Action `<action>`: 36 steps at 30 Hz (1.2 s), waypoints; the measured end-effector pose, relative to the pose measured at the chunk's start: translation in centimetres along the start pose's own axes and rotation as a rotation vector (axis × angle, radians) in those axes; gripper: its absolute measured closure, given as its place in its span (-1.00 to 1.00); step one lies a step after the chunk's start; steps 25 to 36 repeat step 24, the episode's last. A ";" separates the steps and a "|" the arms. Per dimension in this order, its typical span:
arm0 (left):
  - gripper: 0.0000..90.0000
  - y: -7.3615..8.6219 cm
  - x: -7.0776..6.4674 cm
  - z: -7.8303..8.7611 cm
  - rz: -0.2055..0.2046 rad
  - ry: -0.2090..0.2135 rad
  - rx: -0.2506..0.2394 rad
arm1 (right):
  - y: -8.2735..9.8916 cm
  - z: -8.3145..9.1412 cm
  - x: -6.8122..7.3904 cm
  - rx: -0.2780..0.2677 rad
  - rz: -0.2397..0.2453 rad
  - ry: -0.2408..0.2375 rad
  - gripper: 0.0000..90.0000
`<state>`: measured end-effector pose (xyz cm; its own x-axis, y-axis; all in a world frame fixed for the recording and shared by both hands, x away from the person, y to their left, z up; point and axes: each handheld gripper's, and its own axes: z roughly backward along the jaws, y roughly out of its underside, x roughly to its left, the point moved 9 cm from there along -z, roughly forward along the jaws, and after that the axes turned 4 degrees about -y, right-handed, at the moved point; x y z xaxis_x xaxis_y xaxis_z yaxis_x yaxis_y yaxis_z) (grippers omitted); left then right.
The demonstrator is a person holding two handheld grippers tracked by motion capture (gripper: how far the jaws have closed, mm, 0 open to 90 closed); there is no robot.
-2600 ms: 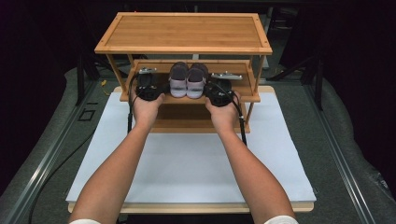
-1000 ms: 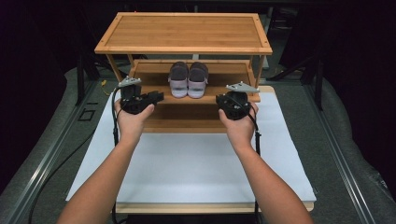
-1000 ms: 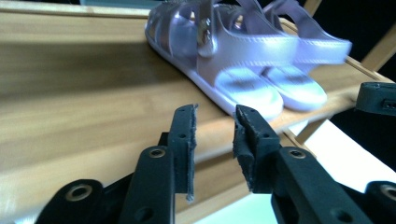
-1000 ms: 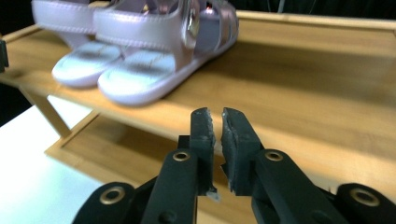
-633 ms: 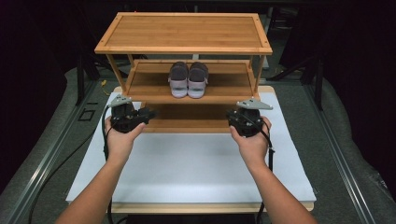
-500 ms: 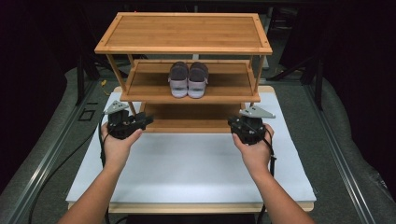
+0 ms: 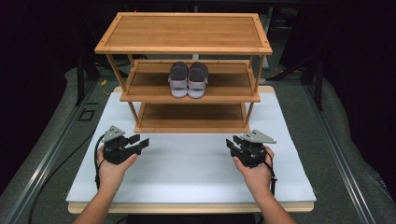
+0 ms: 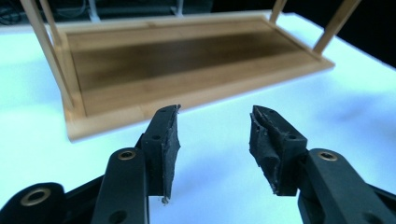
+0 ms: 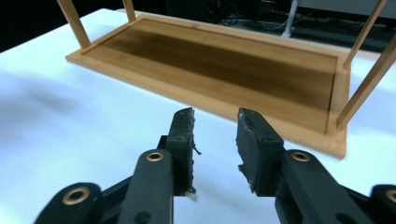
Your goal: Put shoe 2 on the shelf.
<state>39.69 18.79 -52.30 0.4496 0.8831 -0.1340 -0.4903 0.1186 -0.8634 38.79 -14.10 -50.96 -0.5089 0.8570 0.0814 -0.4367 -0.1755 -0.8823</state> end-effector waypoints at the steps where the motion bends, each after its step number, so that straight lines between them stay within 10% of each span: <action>1: 0.13 0.4 0.0 -0.1 -0.002 0.000 0.002 | 0.6 0.0 -0.1 0.014 -0.001 0.009 0.44; 12: 0.12 3.4 0.5 -1.0 0.017 0.006 0.014 | 4.7 -1.4 0.1 0.063 -0.023 -0.037 0.36; 36: 0.06 5.8 1.4 -2.1 0.060 0.007 0.100 | 5.7 -1.9 -0.6 0.089 -0.012 -0.005 0.33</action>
